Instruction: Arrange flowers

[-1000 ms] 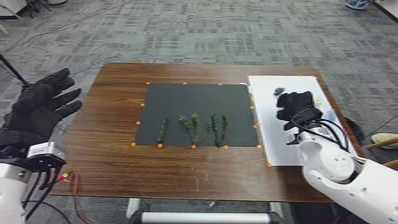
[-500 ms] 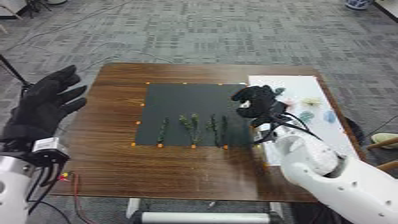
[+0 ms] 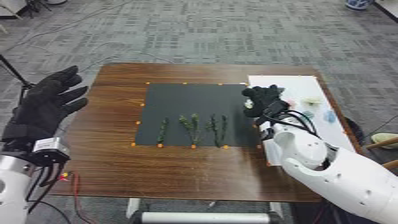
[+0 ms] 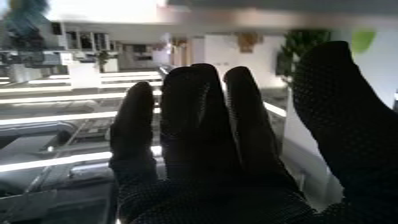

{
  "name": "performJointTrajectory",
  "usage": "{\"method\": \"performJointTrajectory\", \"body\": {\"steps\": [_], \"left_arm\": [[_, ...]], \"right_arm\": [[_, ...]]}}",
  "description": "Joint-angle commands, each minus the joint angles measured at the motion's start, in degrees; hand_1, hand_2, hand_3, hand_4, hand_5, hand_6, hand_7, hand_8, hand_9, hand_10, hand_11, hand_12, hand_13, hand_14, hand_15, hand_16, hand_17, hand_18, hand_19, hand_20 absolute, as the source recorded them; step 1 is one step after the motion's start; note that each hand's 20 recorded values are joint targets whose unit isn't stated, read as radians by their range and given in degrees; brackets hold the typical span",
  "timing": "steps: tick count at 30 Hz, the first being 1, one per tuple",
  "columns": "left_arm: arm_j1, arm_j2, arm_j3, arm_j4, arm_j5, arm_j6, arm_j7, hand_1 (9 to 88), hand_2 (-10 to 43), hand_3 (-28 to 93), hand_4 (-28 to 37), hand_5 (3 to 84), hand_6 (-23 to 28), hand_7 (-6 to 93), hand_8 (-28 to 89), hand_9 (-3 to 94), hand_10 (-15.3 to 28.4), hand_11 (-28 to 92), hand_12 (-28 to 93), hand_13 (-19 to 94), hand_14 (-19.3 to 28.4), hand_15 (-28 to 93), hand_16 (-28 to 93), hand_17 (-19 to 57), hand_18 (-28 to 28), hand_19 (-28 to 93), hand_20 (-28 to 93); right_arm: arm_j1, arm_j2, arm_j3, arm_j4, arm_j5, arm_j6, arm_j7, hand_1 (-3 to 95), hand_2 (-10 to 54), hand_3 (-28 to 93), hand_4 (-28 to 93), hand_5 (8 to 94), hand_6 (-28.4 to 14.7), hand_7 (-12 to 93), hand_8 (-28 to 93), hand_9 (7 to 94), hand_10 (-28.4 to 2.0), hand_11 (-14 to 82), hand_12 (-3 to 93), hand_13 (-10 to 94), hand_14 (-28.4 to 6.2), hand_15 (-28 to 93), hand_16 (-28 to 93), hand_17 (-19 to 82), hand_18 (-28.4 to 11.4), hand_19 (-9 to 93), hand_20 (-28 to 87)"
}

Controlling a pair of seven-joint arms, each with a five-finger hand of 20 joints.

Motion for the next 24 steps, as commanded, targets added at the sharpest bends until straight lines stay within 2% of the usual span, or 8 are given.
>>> {"method": "performJointTrajectory", "body": {"steps": [1, 7, 15, 24], "left_arm": [[-0.4, 0.16, 0.59, 0.34, -0.36, -0.58, -0.68, 25.9, -3.5, 68, -27.0, 22.1, 1.4, 23.8, -11, 16.9, 9.4, 23, 19, 10, 13.1, 45, -6, -10.4, 19.5, 39, 10], [-0.6, 0.35, 0.66, 0.48, -0.36, -0.76, -0.81, 25.9, -3.5, 68, -27.0, 22.2, 1.4, 23.7, -11, 17.0, 9.4, 23, 19, 10, 13.2, 45, -6, -10.4, 19.5, 39, 10], [-0.4, 0.35, 0.43, 0.39, -0.32, -0.93, -0.75, 25.8, -3.6, 69, -27.0, 22.2, 1.5, 23.8, -11, 17.0, 9.5, 22, 19, 10, 13.1, 45, -6, -10.4, 19.5, 39, 10], [-0.3, 0.16, 0.49, 0.33, -0.31, -0.93, -0.71, 25.8, -3.4, 68, -27.1, 22.1, 1.4, 23.6, -11, 17.0, 9.5, 22, 19, 10, 13.2, 44, -6, -10.4, 19.6, 39, 10]], "right_arm": [[7.1, -4.0, -5.0, 4.2, 0.0, -3.1, 0.9, 32.6, -9.5, 88, -28, 45.0, -1.9, 21, -14, 47.0, -7.4, 16.1, 17.8, 50, -8.3, 80, 29, 17, -18.8, 72, 53], [9.6, -4.9, -7.7, 6.3, 0.5, -4.9, 1.7, 32.9, -9.5, 87, -28, 47.7, -0.7, 22, -15, 50.9, -6.4, 14.2, 15.6, 52, -8.3, 80, 29, 18, -18.9, 73, 54], [10.4, -5.7, -8.5, 9.6, 1.1, -8.0, 2.9, 33.1, -9.5, 88, -28, 49.0, -0.8, 23, -15, 52.5, -7.5, 14.5, 15.9, 53, -8.1, 80, 30, 19, -19.2, 73, 54], [10.6, -5.2, -9.1, 9.3, 0.8, -10.6, 5.1, 32.8, -9.5, 88, -28, 48.5, 0.1, 25, -15, 52.7, -8.0, 17.8, 18.4, 52, -8.2, 79, 30, 18, -19.5, 73, 55]]}}
